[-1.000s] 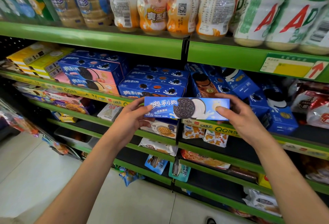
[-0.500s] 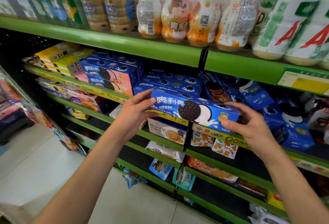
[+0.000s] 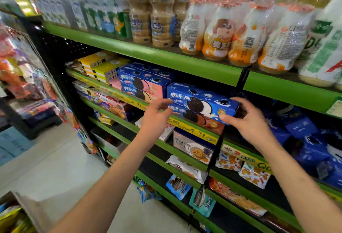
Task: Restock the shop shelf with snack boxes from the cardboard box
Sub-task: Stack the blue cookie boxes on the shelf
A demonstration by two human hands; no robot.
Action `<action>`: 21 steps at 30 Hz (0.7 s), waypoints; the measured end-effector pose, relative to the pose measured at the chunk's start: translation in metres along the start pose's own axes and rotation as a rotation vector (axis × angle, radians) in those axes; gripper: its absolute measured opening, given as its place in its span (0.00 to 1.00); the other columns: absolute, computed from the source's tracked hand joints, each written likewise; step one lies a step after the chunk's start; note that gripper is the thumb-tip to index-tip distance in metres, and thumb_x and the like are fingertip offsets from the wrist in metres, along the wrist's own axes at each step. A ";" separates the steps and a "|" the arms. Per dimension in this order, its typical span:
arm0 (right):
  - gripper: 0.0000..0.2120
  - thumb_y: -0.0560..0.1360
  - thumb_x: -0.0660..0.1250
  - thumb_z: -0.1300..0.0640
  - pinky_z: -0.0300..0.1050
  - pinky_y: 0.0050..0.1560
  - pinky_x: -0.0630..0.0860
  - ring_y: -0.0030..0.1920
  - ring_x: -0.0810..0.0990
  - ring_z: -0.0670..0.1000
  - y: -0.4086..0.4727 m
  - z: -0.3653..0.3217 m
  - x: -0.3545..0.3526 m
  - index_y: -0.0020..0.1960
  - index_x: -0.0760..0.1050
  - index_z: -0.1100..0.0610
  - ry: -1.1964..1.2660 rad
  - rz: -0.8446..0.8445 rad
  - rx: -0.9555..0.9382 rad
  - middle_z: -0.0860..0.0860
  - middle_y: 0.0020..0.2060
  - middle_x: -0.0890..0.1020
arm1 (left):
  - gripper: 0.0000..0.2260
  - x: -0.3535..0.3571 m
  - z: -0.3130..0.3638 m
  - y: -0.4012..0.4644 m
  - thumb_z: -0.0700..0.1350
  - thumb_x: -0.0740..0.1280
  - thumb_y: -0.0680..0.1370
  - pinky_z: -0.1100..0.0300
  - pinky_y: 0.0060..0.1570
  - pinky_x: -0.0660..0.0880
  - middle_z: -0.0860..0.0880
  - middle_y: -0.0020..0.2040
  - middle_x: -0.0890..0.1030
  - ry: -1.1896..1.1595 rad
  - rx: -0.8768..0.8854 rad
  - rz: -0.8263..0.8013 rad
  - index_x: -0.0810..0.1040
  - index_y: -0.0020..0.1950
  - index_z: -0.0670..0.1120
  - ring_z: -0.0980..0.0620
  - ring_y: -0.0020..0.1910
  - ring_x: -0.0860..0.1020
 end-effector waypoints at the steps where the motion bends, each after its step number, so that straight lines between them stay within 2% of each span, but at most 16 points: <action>1: 0.30 0.64 0.80 0.46 0.37 0.52 0.71 0.52 0.76 0.32 0.001 0.000 0.002 0.59 0.69 0.28 -0.008 -0.012 0.006 0.29 0.48 0.77 | 0.13 0.002 0.007 -0.001 0.39 0.65 0.79 0.72 0.42 0.74 0.53 0.57 0.77 0.082 0.073 -0.015 0.78 0.55 0.56 0.61 0.48 0.76; 3: 0.31 0.66 0.79 0.46 0.37 0.54 0.70 0.54 0.77 0.37 0.003 0.003 0.004 0.62 0.69 0.30 -0.006 -0.039 0.021 0.31 0.53 0.77 | 0.12 0.011 0.019 -0.004 0.39 0.65 0.79 0.71 0.50 0.71 0.57 0.57 0.74 0.257 0.226 -0.055 0.78 0.56 0.55 0.62 0.54 0.74; 4: 0.32 0.66 0.79 0.47 0.39 0.58 0.69 0.57 0.76 0.39 0.004 0.004 0.006 0.65 0.68 0.31 0.008 -0.050 0.030 0.34 0.57 0.77 | 0.12 0.016 0.023 -0.005 0.39 0.65 0.79 0.66 0.57 0.70 0.56 0.58 0.73 0.334 0.299 -0.068 0.79 0.59 0.52 0.59 0.58 0.73; 5: 0.35 0.67 0.79 0.48 0.41 0.61 0.68 0.61 0.73 0.40 0.005 0.006 0.006 0.68 0.67 0.33 0.021 -0.054 0.040 0.37 0.61 0.75 | 0.14 0.021 0.027 -0.005 0.39 0.65 0.79 0.61 0.63 0.68 0.54 0.61 0.73 0.409 0.365 -0.075 0.78 0.63 0.49 0.55 0.63 0.70; 7: 0.39 0.67 0.79 0.49 0.42 0.63 0.64 0.64 0.67 0.39 0.006 0.008 0.007 0.72 0.63 0.35 0.027 -0.049 0.060 0.39 0.63 0.71 | 0.19 0.033 0.034 -0.002 0.40 0.66 0.78 0.54 0.69 0.63 0.48 0.67 0.71 0.548 0.457 -0.108 0.74 0.69 0.46 0.49 0.69 0.65; 10: 0.41 0.67 0.79 0.48 0.41 0.62 0.63 0.64 0.66 0.39 0.007 0.006 0.009 0.74 0.62 0.40 0.013 -0.050 0.074 0.42 0.66 0.72 | 0.24 0.051 0.042 0.005 0.42 0.65 0.78 0.47 0.68 0.65 0.45 0.73 0.67 0.739 0.554 -0.160 0.69 0.74 0.47 0.44 0.73 0.60; 13: 0.40 0.68 0.78 0.47 0.40 0.61 0.64 0.63 0.67 0.39 0.008 0.002 0.011 0.74 0.63 0.41 -0.034 -0.054 0.079 0.45 0.69 0.73 | 0.25 0.064 0.042 0.012 0.43 0.65 0.77 0.44 0.68 0.66 0.45 0.74 0.67 0.864 0.580 -0.213 0.68 0.75 0.49 0.42 0.75 0.60; 17: 0.42 0.68 0.78 0.47 0.41 0.62 0.65 0.67 0.68 0.42 0.008 0.001 0.011 0.75 0.60 0.42 -0.051 -0.087 0.104 0.46 0.70 0.72 | 0.25 0.066 0.037 0.015 0.42 0.65 0.77 0.43 0.69 0.68 0.44 0.72 0.69 0.821 0.578 -0.240 0.68 0.74 0.48 0.43 0.74 0.61; 21: 0.44 0.70 0.77 0.49 0.43 0.63 0.67 0.66 0.69 0.43 -0.002 -0.003 0.008 0.77 0.55 0.41 -0.119 -0.130 0.109 0.45 0.72 0.70 | 0.25 0.065 0.035 0.014 0.41 0.66 0.76 0.44 0.70 0.67 0.44 0.72 0.69 0.804 0.589 -0.237 0.69 0.74 0.48 0.43 0.74 0.61</action>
Point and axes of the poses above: each hand's wrist, its own y-axis towards the middle knuckle, its own x-axis out of the palm, z = x × y, the point moved 6 cm from there along y, towards the middle knuckle
